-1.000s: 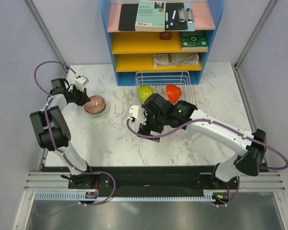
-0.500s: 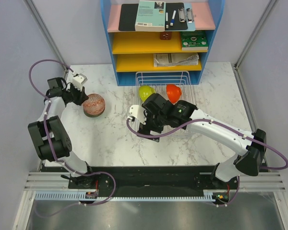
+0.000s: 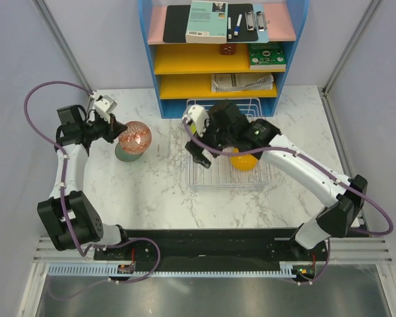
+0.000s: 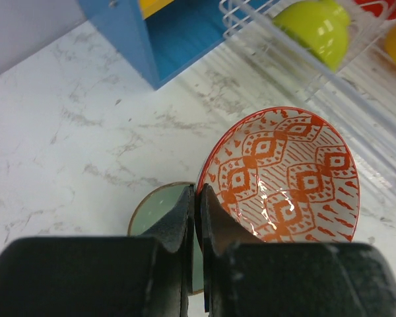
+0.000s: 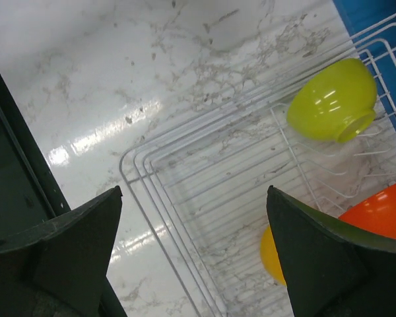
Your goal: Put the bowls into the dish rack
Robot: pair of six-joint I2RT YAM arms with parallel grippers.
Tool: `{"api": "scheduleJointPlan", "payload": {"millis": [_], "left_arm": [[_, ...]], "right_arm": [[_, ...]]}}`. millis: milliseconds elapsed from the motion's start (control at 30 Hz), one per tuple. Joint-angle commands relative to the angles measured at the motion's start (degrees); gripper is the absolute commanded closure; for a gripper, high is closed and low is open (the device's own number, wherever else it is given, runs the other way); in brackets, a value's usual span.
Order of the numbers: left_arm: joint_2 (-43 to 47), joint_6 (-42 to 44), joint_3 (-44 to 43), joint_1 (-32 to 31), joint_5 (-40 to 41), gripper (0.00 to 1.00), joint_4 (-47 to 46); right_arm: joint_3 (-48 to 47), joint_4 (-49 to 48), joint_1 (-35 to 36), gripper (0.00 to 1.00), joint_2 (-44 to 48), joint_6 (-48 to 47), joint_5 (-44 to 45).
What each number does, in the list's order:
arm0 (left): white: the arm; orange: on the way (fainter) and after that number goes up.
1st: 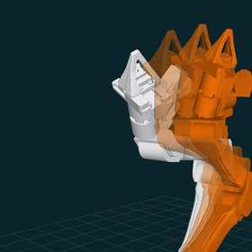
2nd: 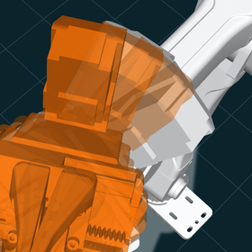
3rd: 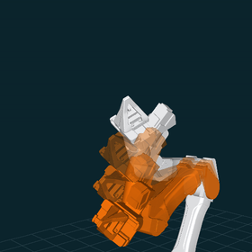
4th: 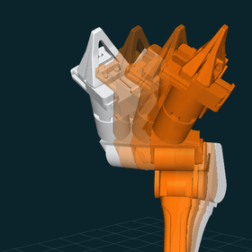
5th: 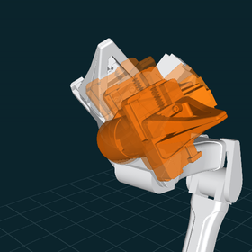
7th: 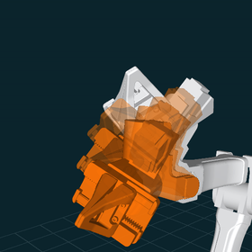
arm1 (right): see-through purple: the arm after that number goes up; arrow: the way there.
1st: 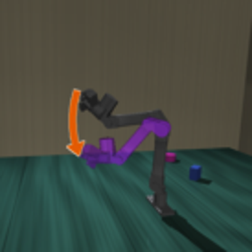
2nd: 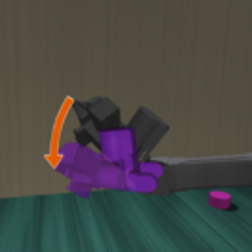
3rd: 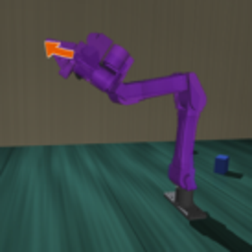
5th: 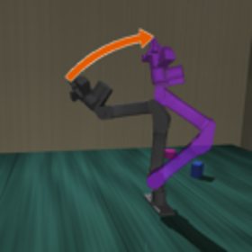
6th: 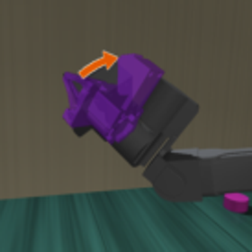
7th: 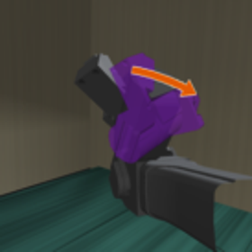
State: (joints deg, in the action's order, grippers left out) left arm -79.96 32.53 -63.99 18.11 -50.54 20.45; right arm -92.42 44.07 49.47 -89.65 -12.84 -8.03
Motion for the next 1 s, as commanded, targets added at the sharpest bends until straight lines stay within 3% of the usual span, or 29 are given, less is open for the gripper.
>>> {"api": "scheduleJointPlan", "payload": {"millis": [0,167,200,333,667,967], "left_arm": [[5.2,-5.2,-0.1,-4.9,-8.7,0.98,-1.0],[7.1,-5.5,-0.6,-15.1,-8.2,0.98,-0.5],[7.1,-6.1,-1.0,-16.6,-7.8,0.98,-0.5],[6.3,-7.0,-3.3,-24.3,-5.7,0.98,-0.3],[2.4,-8.3,-10.0,-30.8,-6.8,0.98,0.6],[1.7,-8.9,-10.5,-33.2,-5.9,0.98,0.6]], "right_arm": [[-4.6,-4.9,-8.7,0.02,-0.8,9.8,-15.1],[-3.1,-7.3,-15.7,0.02,-2.8,15.2,-32.6],[-1.9,-8.3,-16.9,0.02,-3.3,16.6,-40.8],[0.2,-13.3,-21.7,0.03,-7.3,23.3,-50.8],[4.3,-17.1,-23.5,0.02,-10.5,25.3,-60.4],[4.4,-17.6,-23.4,0.02,-12.0,25.7,-64.4]]}}
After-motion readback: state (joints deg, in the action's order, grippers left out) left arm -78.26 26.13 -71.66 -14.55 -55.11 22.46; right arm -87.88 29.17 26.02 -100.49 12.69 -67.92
